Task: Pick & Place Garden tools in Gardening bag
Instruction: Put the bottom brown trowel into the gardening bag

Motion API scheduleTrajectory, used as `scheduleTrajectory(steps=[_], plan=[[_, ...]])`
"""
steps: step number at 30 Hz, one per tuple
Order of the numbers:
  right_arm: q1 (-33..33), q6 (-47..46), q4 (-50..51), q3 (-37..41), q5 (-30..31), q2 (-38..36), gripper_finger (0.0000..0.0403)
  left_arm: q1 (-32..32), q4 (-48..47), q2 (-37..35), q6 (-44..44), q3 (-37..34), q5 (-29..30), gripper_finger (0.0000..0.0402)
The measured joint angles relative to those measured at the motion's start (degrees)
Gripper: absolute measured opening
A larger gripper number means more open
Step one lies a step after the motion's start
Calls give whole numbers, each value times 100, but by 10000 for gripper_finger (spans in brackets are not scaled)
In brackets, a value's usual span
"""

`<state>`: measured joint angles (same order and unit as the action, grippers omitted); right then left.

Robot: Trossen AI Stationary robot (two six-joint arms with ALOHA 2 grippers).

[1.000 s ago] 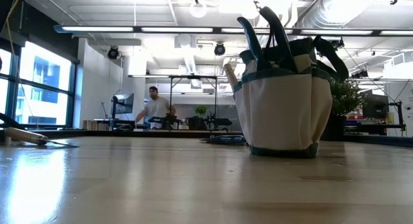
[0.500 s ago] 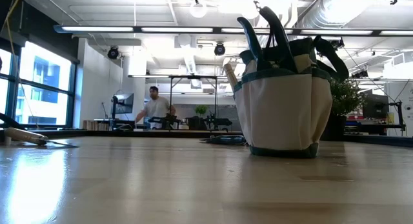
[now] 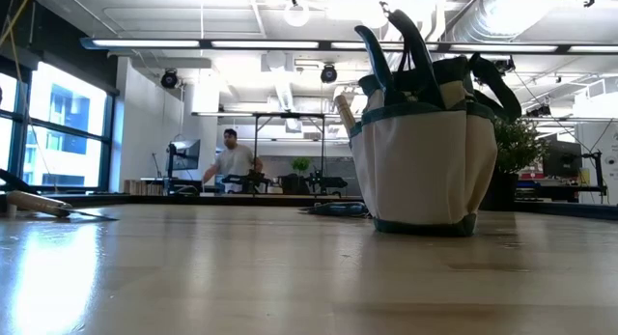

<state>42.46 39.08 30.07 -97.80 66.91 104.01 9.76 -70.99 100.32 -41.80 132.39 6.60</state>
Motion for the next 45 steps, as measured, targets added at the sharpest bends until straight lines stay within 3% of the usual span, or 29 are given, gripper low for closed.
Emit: scheduleTrajectory(steps=[5, 12, 16, 20, 25, 30, 32, 35, 38, 41, 45], plan=[[370, -2392, 651, 0, -546, -345, 52, 3, -902, -147, 25, -3, 617, 168], [907, -6205, 1953, 19, -1604, -1375, 52, 244, -1917, -147, -167, -4, 1331, 168], [1415, -6937, 1692, 594, -1298, -1923, 52, 441, -1912, -76, -194, -94, 1417, 168], [1884, -7504, 884, 1740, -738, -2447, 52, 748, -1903, -40, -163, -84, 1414, 168], [2324, -7215, -792, 3349, 121, -3096, 52, 1081, -1902, -14, -152, -86, 1549, 168], [2287, -5658, -3117, 4724, 2, -3791, 52, 1320, -1903, -18, -81, -84, 1856, 168], [2105, -4794, -4402, 5358, -521, -4027, 52, 1397, -1903, -18, 32, -84, 1957, 168], [1671, -3413, -6836, 6353, -1962, -4235, 52, 1520, -1902, -10, 176, -84, 2139, 168], [1215, -2659, -8781, 7240, -3236, -4399, 52, 1651, -1903, 2, 257, -84, 2355, 168], [841, -2280, -9729, 7963, -3602, -4677, 52, 1807, -1903, 4, 258, -84, 2535, 168], [175, -2242, -10117, 8653, -3852, -5184, 52, 2048, -1903, 4, 251, -84, 2702, 168]])
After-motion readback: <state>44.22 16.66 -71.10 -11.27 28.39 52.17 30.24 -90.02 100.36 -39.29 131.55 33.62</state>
